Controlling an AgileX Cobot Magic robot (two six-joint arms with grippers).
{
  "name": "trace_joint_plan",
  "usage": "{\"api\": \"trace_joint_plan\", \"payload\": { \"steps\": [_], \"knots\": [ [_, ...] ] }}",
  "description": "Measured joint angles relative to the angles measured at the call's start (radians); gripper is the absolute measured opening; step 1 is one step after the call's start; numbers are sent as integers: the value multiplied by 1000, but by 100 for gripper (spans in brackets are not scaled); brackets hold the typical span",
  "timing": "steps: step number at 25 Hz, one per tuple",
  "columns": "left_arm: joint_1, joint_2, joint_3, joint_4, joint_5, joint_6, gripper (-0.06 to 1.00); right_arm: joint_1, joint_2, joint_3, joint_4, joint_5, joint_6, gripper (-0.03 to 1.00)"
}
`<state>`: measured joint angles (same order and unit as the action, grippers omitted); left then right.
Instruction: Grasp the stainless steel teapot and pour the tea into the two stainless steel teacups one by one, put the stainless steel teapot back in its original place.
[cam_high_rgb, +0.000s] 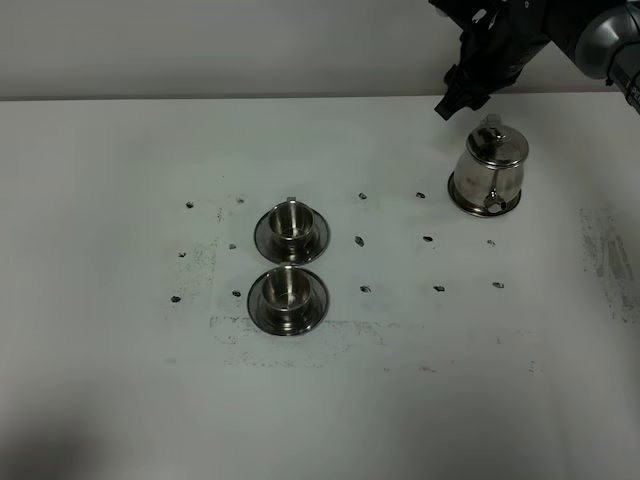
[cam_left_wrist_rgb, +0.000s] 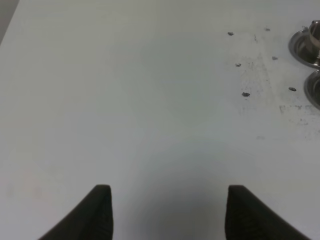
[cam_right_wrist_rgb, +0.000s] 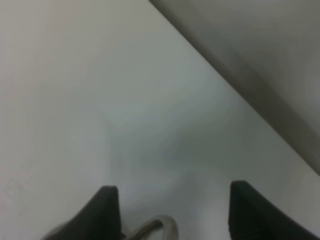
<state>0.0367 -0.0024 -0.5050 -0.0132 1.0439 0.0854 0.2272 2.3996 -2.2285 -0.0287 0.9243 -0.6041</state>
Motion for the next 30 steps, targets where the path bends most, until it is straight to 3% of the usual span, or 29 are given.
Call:
{"api": "trace_joint_plan", "payload": {
  "steps": [11,30],
  "knots": [
    [0,0,0,0,0,0,49,-25,29,0,3,-18,-111,49],
    [0,0,0,0,0,0,49,-75,34,0,-34,10,-150,49]
  ]
}}
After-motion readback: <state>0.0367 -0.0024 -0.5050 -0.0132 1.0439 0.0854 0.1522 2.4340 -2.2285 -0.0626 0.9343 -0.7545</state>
